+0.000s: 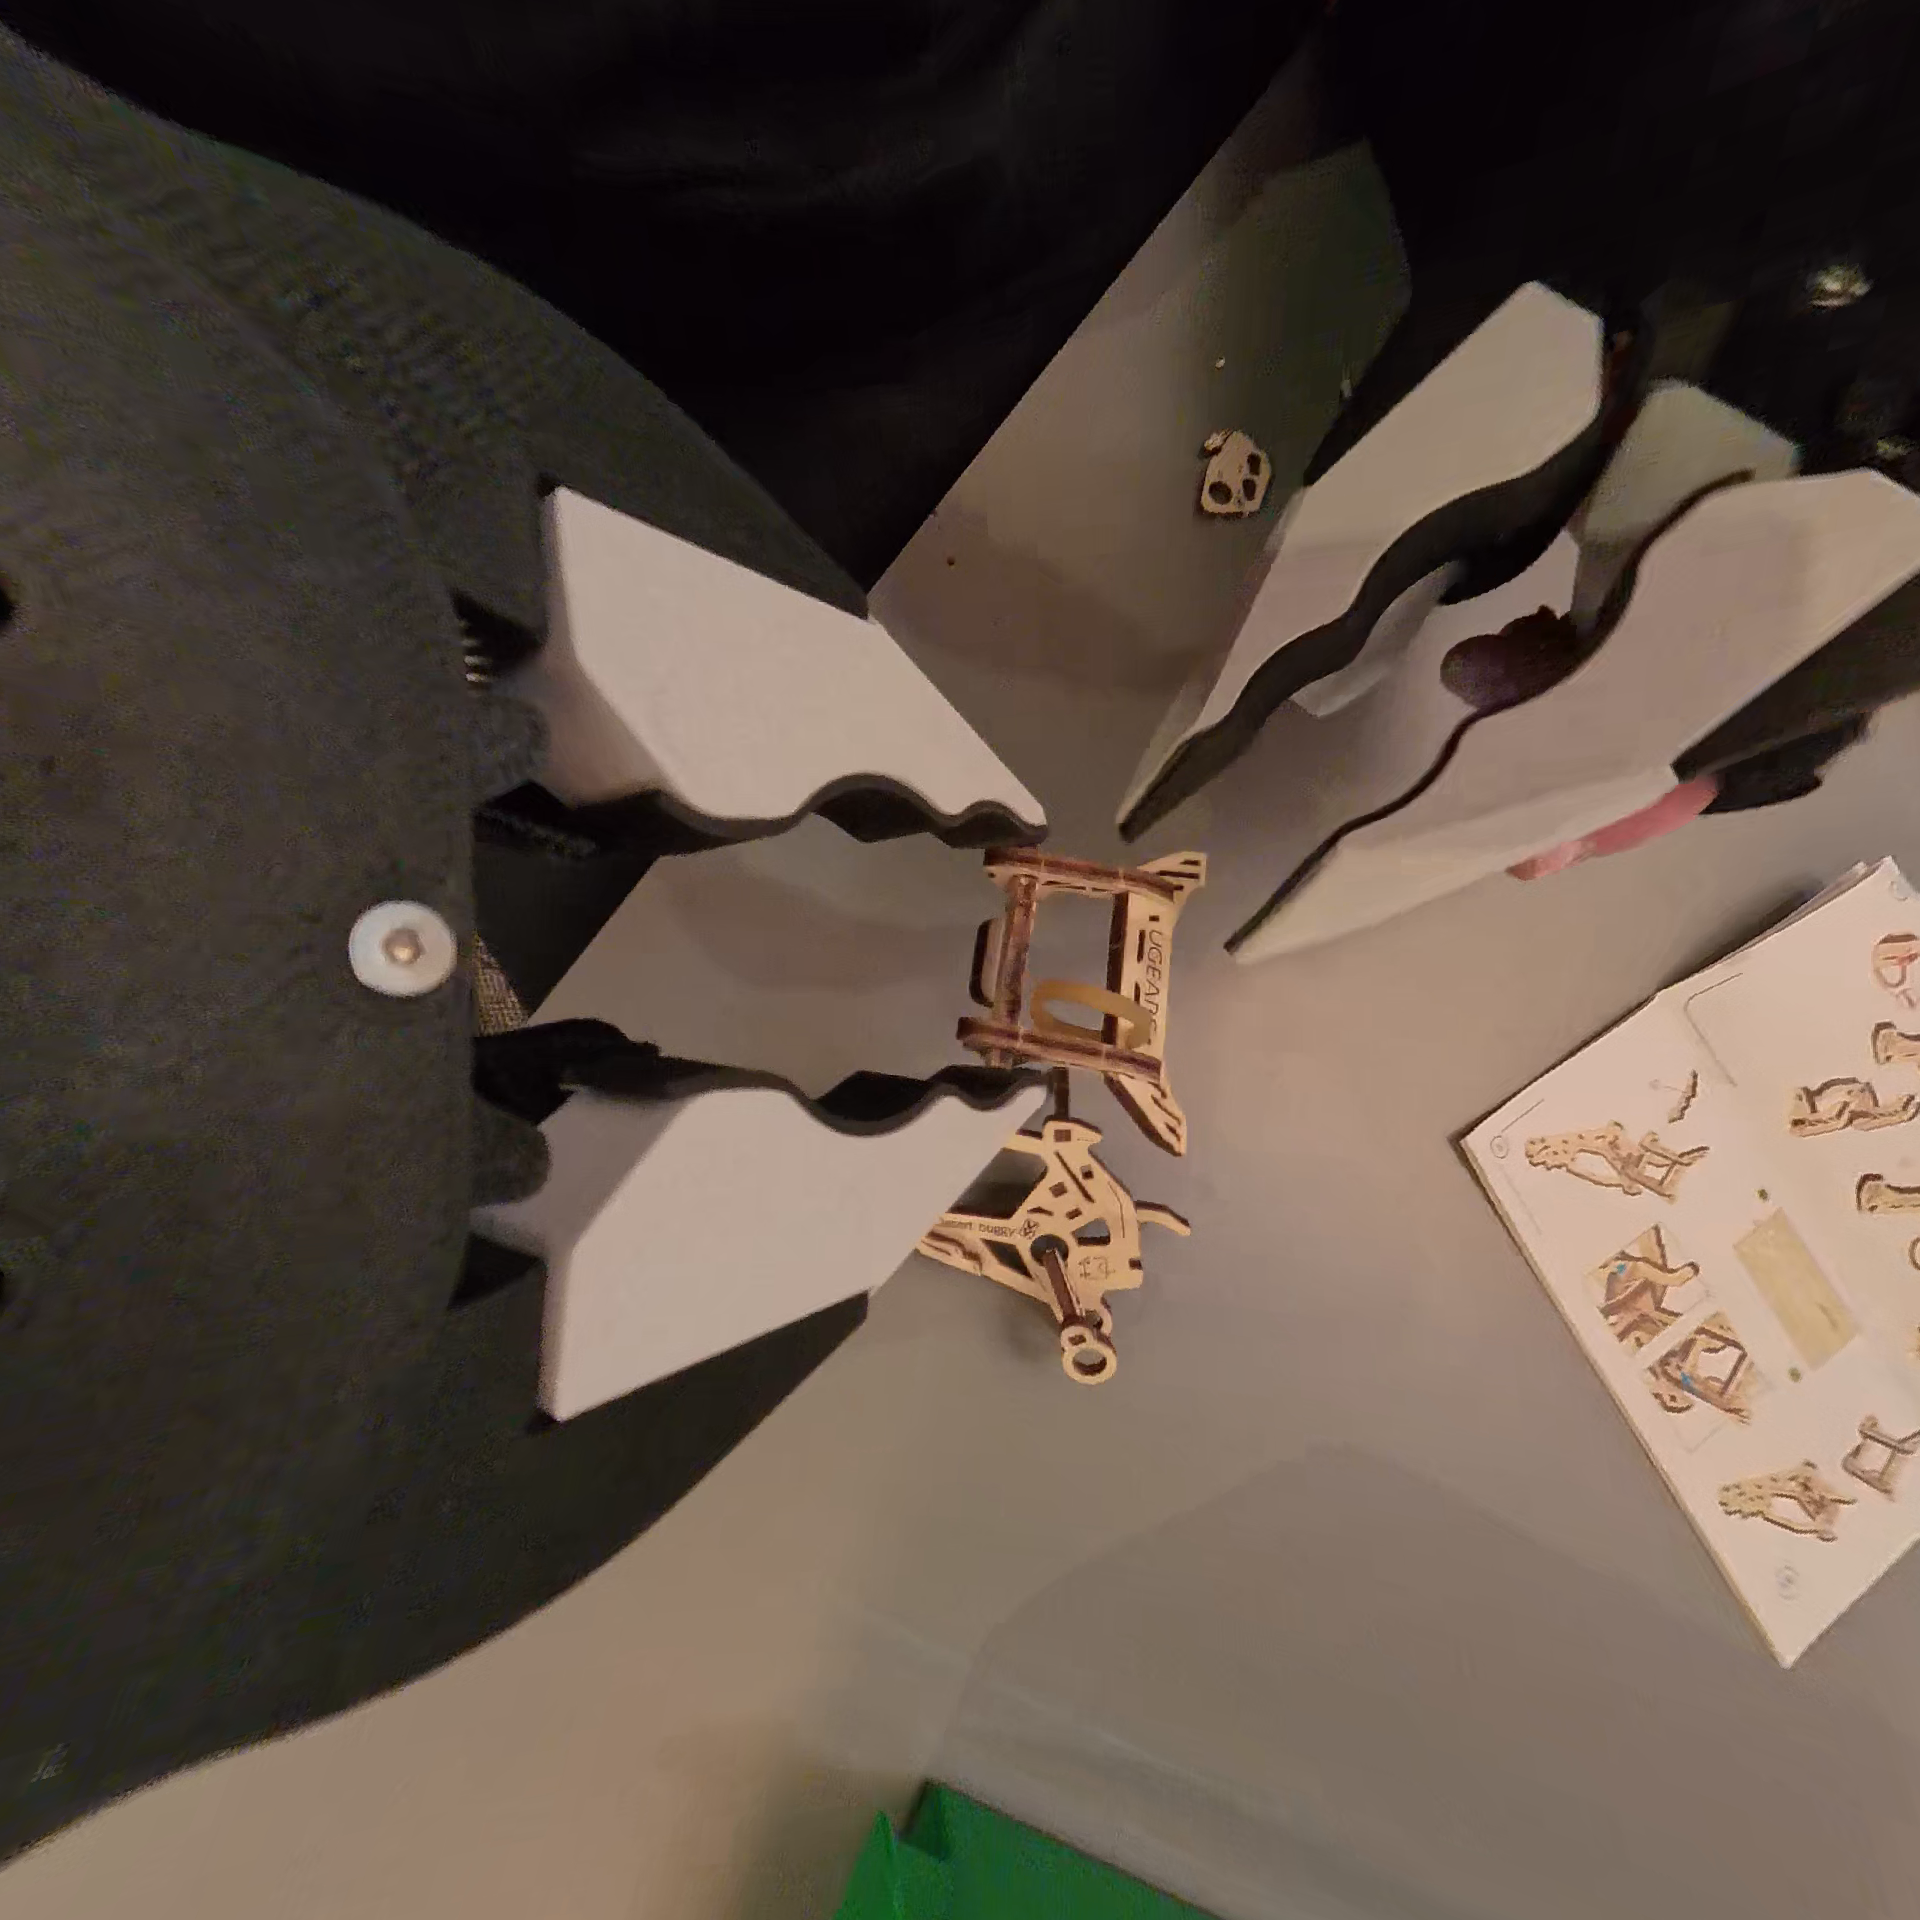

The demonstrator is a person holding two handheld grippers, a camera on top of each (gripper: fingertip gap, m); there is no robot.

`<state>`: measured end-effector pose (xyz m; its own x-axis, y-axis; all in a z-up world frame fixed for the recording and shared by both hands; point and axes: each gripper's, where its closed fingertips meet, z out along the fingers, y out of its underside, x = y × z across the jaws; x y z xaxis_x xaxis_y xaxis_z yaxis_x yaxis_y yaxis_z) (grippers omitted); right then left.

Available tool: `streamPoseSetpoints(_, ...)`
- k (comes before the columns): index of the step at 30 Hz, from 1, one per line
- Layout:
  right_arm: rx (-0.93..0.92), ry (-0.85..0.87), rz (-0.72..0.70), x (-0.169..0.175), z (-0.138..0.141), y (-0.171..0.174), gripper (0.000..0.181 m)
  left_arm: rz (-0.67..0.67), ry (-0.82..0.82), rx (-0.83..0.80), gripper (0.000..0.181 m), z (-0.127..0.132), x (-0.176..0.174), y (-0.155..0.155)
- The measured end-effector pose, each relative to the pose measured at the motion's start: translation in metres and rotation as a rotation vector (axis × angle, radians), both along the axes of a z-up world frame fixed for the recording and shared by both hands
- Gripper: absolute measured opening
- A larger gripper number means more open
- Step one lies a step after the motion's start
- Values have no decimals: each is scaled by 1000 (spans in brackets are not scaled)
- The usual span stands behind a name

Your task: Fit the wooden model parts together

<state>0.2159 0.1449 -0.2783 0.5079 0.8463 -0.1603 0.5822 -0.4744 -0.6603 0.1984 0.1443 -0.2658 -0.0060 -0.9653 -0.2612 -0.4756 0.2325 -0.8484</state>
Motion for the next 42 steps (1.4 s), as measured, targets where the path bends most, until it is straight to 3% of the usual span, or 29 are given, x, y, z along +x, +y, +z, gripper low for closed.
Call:
streamPoseSetpoints(1, 23, -7, 8, 0, 1, 0, 40, 0, -22, -58, 32, 2, -2, 1)
streamPoseSetpoints(7, 149, -19, 61, -6, 8, 0, 40, -62, -212, -572, 39, 23, -1, 2)
streamPoseSetpoints(10, 238, -37, 100, -9, 11, -1, 40, -101, -251, -806, 30, 26, 4, 5)
streamPoseSetpoints(13, 346, -72, 130, -11, 14, 0, 40, -147, -228, -925, 17, 22, 7, -1)
streamPoseSetpoints(18, 377, -124, 150, -10, 8, -3, 40, -181, -211, -932, 5, 18, 11, -10)
streamPoseSetpoints(22, 356, -156, 150, -9, 2, -3, 40, -174, -183, -909, 3, 15, 12, -14)
streamPoseSetpoints(33, 345, -159, 158, -12, -1, 1, 45, -175, -223, -1033, 1, 11, 10, -10)
streamPoseSetpoints(39, 296, -89, 148, -7, 0, -1, 66, -190, -330, -1129, 1, 20, 1, -2)
streamPoseSetpoints(42, 282, -21, 79, 6, 11, 8, 64, -221, -403, -1217, 1, 25, -6, 2)
